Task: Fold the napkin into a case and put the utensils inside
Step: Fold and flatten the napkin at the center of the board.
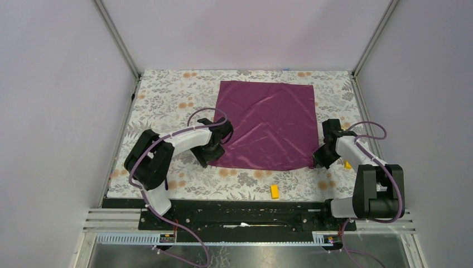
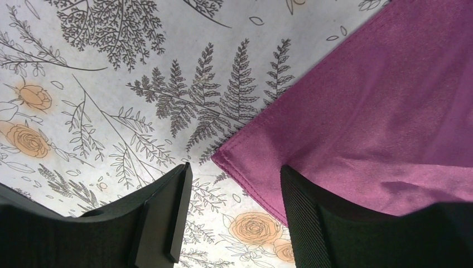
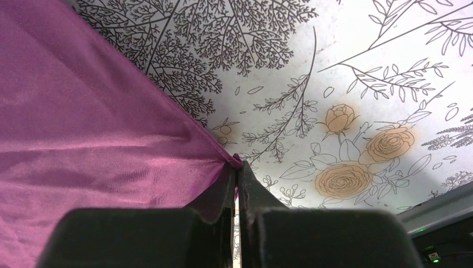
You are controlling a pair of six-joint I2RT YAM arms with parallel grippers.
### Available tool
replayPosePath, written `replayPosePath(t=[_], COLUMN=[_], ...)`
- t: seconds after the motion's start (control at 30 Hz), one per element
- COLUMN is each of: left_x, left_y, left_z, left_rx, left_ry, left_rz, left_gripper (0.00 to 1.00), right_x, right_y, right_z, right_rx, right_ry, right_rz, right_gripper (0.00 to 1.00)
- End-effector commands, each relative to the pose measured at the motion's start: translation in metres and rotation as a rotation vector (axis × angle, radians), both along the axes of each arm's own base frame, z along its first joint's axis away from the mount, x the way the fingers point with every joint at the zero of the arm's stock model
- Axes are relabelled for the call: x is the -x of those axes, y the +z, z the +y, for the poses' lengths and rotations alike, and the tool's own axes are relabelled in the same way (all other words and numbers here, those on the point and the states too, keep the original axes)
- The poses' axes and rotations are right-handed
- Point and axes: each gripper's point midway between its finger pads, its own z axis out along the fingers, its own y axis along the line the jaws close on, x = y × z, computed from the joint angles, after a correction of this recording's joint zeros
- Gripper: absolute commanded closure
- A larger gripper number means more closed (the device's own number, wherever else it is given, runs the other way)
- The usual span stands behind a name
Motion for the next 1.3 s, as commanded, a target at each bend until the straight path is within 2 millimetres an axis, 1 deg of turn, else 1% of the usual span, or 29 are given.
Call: replayPosePath(t=[0.0, 0.1, 0.2, 0.37, 0.53, 0.57, 0.67, 0.8, 0.9, 0.97, 1.0, 1.03, 1.07, 1.1, 1.17, 1.2, 1.27], left_x=[-0.014, -0.016, -0.018, -0.009, 0.002, 0.003, 0.004, 0.000, -0.007, -0.013, -0.016, -0.020, -0.024, -0.028, -0.038, -0.043, -0.055], left_y=[0.007, 0.006, 0.004, -0.011, -0.025, -0.027, -0.029, -0.025, -0.017, -0.008, -0.004, 0.002, 0.007, 0.015, 0.031, 0.043, 0.071], left_z=[-0.005, -0.003, -0.002, 0.006, 0.015, 0.016, 0.019, 0.019, 0.017, 0.015, 0.013, 0.010, 0.008, 0.006, 0.000, -0.002, -0.010], left_rx=[0.023, 0.013, 0.017, 0.026, 0.011, 0.007, -0.004, -0.002, 0.001, 0.014, 0.023, 0.036, 0.046, 0.056, 0.079, 0.093, 0.129], left_ry=[-0.008, -0.008, -0.009, 0.019, 0.050, 0.054, 0.058, 0.050, 0.035, 0.016, 0.008, -0.003, -0.013, -0.024, -0.059, -0.076, -0.127], left_rz=[-0.062, -0.072, -0.091, -0.097, -0.076, -0.073, -0.068, -0.083, -0.115, -0.148, -0.165, -0.185, -0.202, -0.223, -0.273, -0.303, -0.375], left_gripper=[0.34, 0.30, 0.30, 0.38, 0.47, 0.51, 0.57, 0.68, 0.75, 0.82, 0.88, 0.96, 1.00, 1.00, 1.00, 1.00, 1.00], right_x=[0.001, 0.002, 0.003, 0.004, 0.004, 0.004, 0.002, 0.002, -0.003, -0.009, -0.012, -0.015, -0.019, -0.024, -0.036, -0.043, -0.055], right_y=[-0.003, -0.004, -0.005, -0.006, -0.005, -0.005, -0.004, -0.005, -0.003, -0.002, 0.000, 0.002, 0.006, 0.010, 0.025, 0.035, 0.064], right_z=[-0.002, -0.001, -0.001, -0.001, -0.001, 0.000, 0.000, 0.002, 0.005, 0.011, 0.014, 0.015, 0.016, 0.020, 0.030, 0.035, 0.043], right_rx=[0.012, 0.009, 0.009, 0.007, 0.004, 0.003, -0.001, -0.009, -0.025, -0.056, -0.067, -0.074, -0.077, -0.096, -0.138, -0.157, -0.175], right_ry=[0.008, 0.008, 0.009, 0.006, 0.004, 0.004, 0.004, 0.015, 0.050, 0.090, 0.110, 0.127, 0.148, 0.176, 0.251, 0.285, 0.347], right_rz=[0.002, 0.008, 0.012, 0.012, 0.007, 0.008, 0.004, 0.002, -0.025, -0.065, -0.085, -0.104, -0.125, -0.154, -0.231, -0.284, -0.397], right_gripper=[1.00, 1.00, 1.00, 1.00, 1.00, 1.00, 1.00, 1.00, 1.00, 1.00, 1.00, 1.00, 1.00, 1.00, 1.00, 1.00, 1.00])
